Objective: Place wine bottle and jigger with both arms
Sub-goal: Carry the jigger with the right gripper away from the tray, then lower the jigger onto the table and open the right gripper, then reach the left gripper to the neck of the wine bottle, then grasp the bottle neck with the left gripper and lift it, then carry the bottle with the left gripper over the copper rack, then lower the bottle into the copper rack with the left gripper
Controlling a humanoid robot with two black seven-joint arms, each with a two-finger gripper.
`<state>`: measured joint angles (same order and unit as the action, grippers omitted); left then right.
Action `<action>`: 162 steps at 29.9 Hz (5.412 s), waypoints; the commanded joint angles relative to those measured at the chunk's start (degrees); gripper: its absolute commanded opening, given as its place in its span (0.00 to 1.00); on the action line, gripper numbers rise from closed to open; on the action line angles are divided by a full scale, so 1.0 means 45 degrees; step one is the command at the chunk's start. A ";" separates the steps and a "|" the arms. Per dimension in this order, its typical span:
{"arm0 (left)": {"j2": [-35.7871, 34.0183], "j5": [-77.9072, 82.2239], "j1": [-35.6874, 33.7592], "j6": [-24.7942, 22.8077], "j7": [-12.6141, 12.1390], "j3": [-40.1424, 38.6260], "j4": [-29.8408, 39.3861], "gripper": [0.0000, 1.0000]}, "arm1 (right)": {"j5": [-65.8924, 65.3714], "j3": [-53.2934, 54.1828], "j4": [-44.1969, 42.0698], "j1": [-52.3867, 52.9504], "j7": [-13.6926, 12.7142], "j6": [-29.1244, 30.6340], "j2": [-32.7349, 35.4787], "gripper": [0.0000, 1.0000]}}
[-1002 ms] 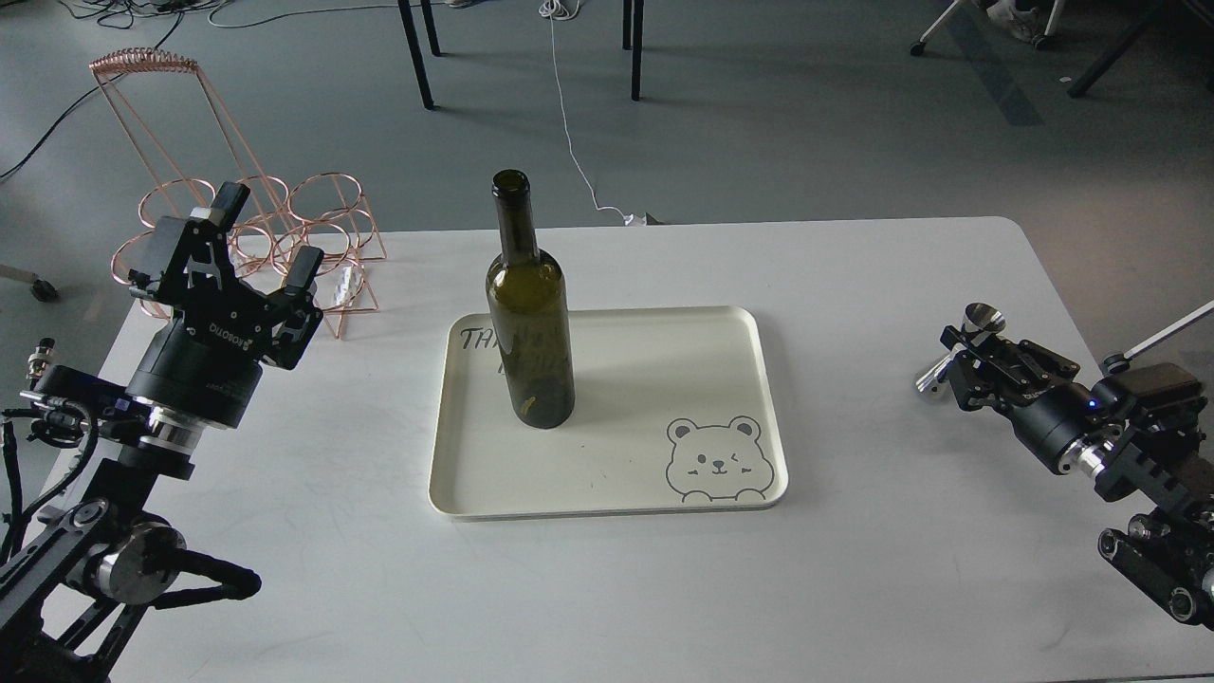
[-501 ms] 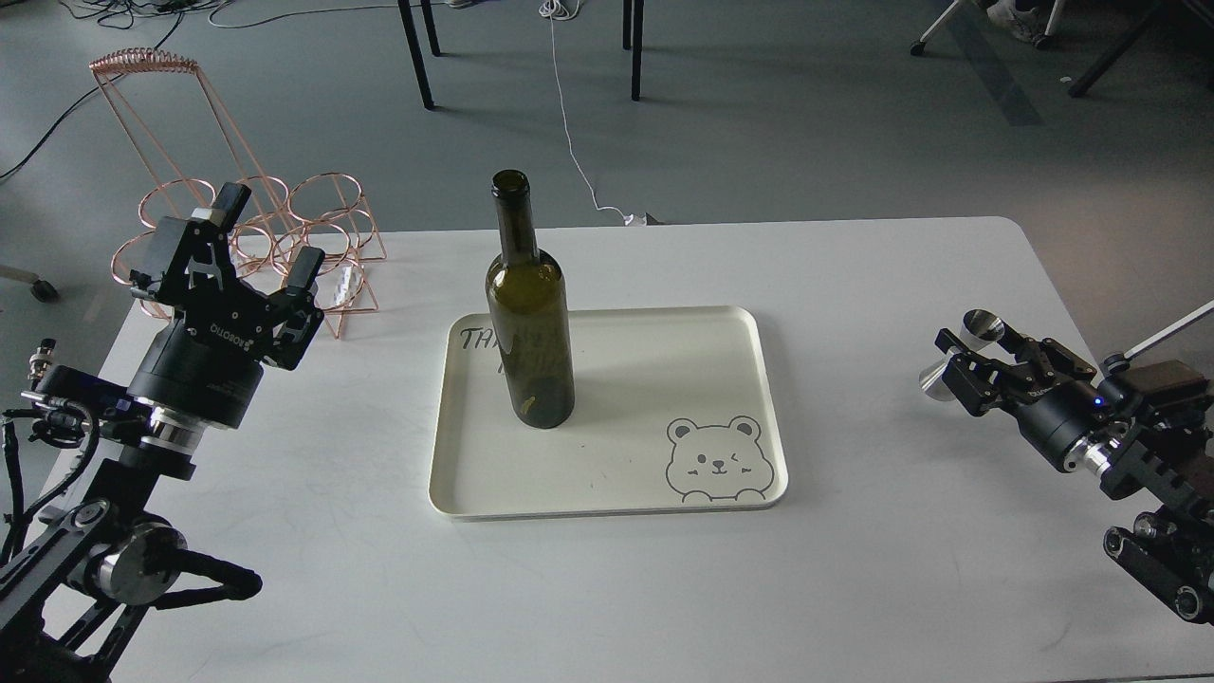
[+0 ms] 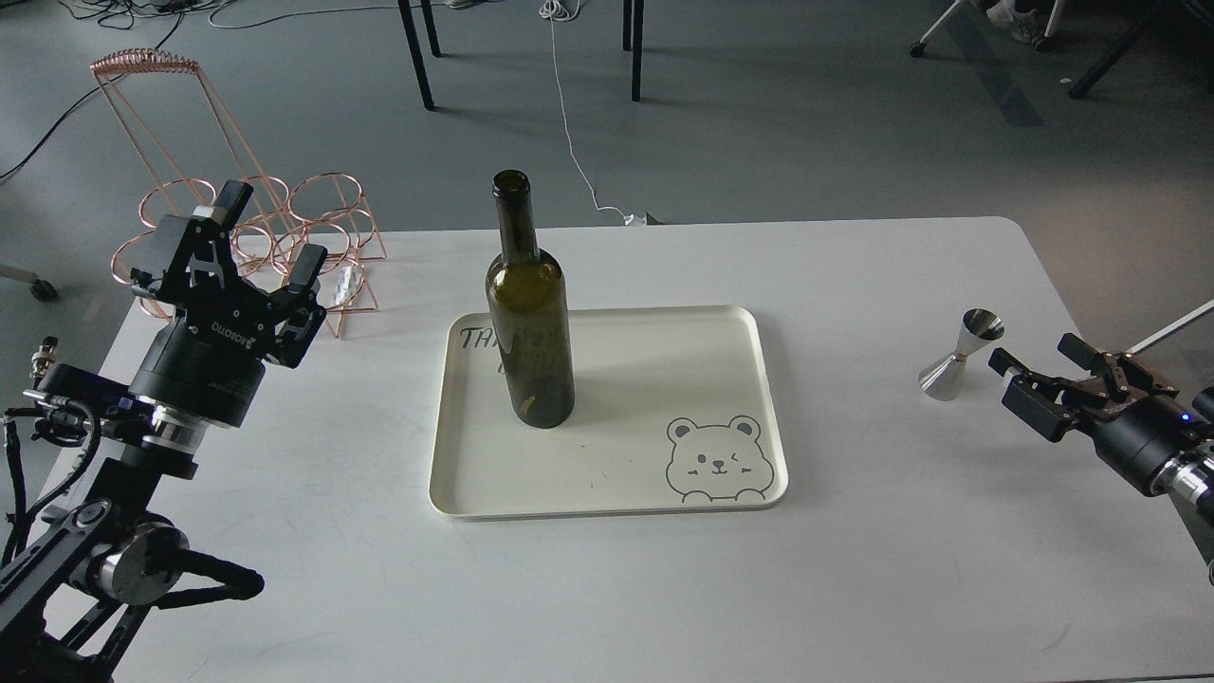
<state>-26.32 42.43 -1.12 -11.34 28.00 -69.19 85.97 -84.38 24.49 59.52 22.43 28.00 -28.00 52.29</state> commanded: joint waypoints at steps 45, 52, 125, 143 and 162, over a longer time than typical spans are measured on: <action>-0.3644 1.5650 -0.5590 -0.0469 0.0000 0.2798 0.1365 0.98 | 1.6426 0.0145 0.0718 0.3472 -0.0001 0.7766 -0.4296 0.99; -0.2745 1.5903 -0.6703 -0.0430 0.0000 0.3812 0.0468 0.98 | 1.5782 0.0145 0.0737 0.3394 -0.0001 0.7414 -0.4296 0.99; -0.5322 1.3560 -1.3930 -0.0704 0.0000 0.6684 -0.6720 0.13 | 1.5742 0.0184 0.0699 0.3296 -0.0001 0.6848 -0.4452 0.99; -0.4873 1.3677 -1.3852 -0.0353 0.0000 0.7153 -0.7677 0.13 | 1.5586 0.0184 0.0699 0.3159 -0.0001 0.6828 -0.4472 0.99; -0.4619 1.3716 -1.3716 0.0273 0.0000 0.7622 -0.8185 0.13 | 1.5586 0.0203 0.0738 0.3003 -0.0001 0.6828 -0.4452 0.99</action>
<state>-46.93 104.04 -62.94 -10.28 28.02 -34.98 49.76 -14.24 25.40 62.81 35.95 28.00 2.72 32.26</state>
